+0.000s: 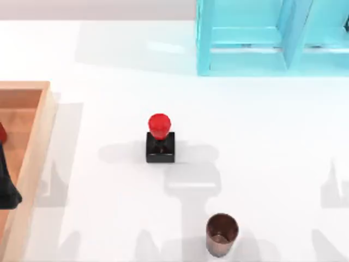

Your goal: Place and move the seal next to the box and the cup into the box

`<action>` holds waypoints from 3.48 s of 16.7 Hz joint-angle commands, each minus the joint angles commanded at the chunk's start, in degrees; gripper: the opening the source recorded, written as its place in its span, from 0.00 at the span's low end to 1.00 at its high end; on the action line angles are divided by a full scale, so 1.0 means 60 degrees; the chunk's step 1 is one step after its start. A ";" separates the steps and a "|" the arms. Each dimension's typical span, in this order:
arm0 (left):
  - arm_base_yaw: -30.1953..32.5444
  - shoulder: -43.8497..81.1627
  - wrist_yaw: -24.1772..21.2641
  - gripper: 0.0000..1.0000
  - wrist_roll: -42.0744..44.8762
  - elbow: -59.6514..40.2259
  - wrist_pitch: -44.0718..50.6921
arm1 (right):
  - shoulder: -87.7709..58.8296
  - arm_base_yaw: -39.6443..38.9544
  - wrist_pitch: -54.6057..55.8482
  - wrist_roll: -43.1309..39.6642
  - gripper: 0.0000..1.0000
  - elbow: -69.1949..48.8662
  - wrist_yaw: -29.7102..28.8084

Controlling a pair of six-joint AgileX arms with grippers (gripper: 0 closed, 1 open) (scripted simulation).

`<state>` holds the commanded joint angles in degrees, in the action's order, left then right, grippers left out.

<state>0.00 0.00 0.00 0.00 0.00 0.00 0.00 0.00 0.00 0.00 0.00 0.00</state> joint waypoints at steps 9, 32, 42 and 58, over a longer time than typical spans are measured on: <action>0.0705 0.2298 -0.0064 1.00 -0.0724 -0.2398 0.1572 | 0.0000 0.0000 0.0000 0.0000 1.00 0.0000 0.0000; 0.5478 2.0961 -0.0041 1.00 -0.5237 -1.9643 1.3263 | 0.0000 0.0000 0.0000 0.0000 1.00 0.0000 0.0000; 0.5664 2.1737 -0.0042 1.00 -0.5384 -2.0309 1.3563 | 0.0000 0.0000 0.0000 0.0000 1.00 0.0000 0.0000; 0.5684 2.1919 -0.0044 0.70 -0.5392 -1.7741 1.0824 | 0.0000 0.0000 0.0000 0.0000 1.00 0.0000 0.0000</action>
<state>34.10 131.51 -0.26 -32.35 -106.45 64.95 0.00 0.00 0.00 0.00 0.00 0.00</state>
